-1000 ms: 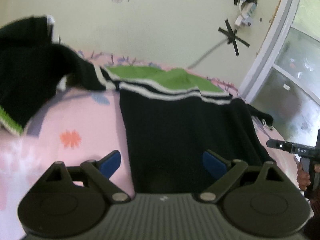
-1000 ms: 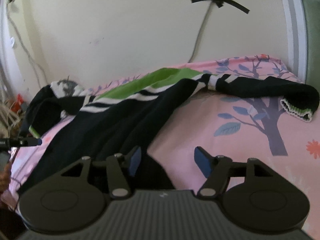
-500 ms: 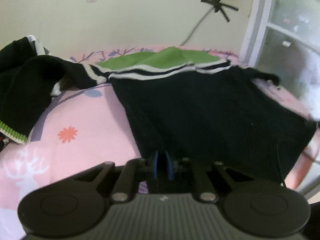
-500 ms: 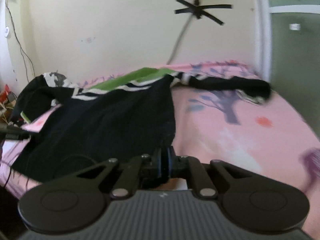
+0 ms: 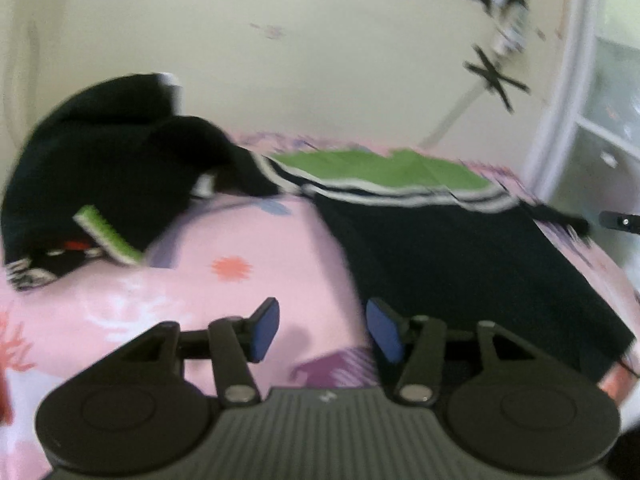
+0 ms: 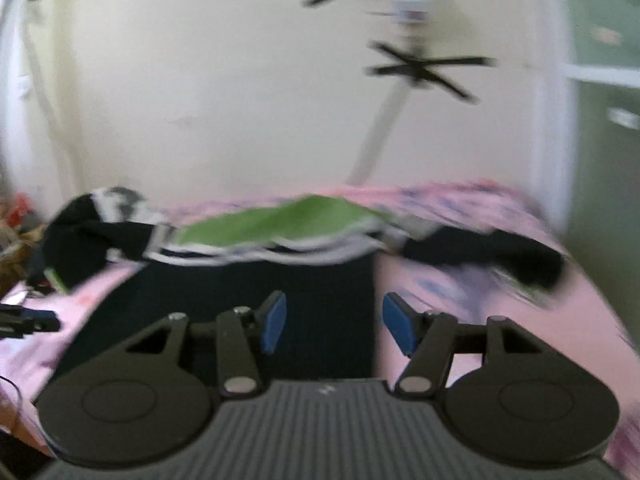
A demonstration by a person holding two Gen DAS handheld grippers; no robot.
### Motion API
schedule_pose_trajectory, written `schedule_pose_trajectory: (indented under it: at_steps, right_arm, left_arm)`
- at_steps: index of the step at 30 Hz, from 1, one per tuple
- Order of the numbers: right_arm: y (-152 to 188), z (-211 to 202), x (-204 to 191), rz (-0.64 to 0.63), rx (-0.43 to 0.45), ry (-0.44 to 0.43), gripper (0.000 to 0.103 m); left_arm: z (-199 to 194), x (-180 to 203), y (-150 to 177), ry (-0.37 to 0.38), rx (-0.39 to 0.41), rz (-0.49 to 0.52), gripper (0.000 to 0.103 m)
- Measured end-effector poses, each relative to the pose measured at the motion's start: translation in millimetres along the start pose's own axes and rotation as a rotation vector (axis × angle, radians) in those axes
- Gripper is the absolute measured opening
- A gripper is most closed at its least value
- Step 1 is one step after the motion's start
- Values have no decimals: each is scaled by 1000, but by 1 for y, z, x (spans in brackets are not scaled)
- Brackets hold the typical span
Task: Fold small clothes
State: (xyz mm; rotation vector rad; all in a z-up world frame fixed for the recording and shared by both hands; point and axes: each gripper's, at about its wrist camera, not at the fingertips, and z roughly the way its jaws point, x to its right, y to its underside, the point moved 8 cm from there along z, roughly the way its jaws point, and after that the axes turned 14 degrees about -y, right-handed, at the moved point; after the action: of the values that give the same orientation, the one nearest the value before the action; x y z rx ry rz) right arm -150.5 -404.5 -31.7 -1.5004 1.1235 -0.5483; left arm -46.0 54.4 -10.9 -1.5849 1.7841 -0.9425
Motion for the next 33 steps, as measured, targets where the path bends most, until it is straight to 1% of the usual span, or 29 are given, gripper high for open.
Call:
schedule_pose_trajectory:
  at_steps: [3, 5, 7, 8, 9, 10, 13, 16, 17, 20, 22, 23, 25, 29, 31, 33]
  right_arm:
    - [-17, 62, -39, -34, -32, -141, 58]
    - [-23, 109, -65, -62, -69, -224, 58]
    - [-21, 153, -93, -95, -95, -294, 58]
    - [-19, 168, -104, -108, -102, -312, 59]
    - [-16, 183, -116, -113, -110, -330, 62]
    - [-13, 200, -123, -100, -124, -351, 62]
    - [-4, 238, -131, -4, -172, -392, 62]
    - [5, 256, -124, 48, -183, -368, 61]
    - [9, 261, -120, 73, -196, -354, 61]
    - [10, 255, -107, 177, -156, -398, 60]
    - [10, 254, -104, 206, -149, -407, 59]
    - [10, 254, -104, 210, -149, -411, 60]
    - [10, 255, -105, 205, -150, -412, 60]
    - [10, 256, -106, 195, -152, -408, 61]
    - [10, 256, -107, 197, -152, -408, 61]
    - [10, 256, -107, 197, -151, -408, 61]
  left_arm:
    - [8, -20, -4, -39, 17, -76, 53]
    - [17, -29, -6, -70, 25, -100, 53]
    - [27, -35, -8, -111, 27, -115, 53]
    - [31, -36, -9, -124, 30, -119, 53]
    - [35, -38, -11, -132, 37, -122, 53]
    - [37, -38, -12, -134, 42, -125, 53]
    - [40, -39, -16, -118, 54, -142, 53]
    - [46, -39, -19, -106, 58, -158, 55]
    - [50, -39, -20, -100, 45, -165, 55]
    - [60, -38, -19, -76, 10, -173, 55]
    - [66, -37, -19, -70, -14, -174, 56]
    - [69, -37, -18, -68, -23, -173, 57]
    - [69, -36, -18, -59, -21, -169, 61]
    - [69, -35, -17, -52, -21, -163, 64]
    - [69, -34, -17, -41, -22, -162, 69]
    - [69, -34, -17, -33, -23, -161, 71]
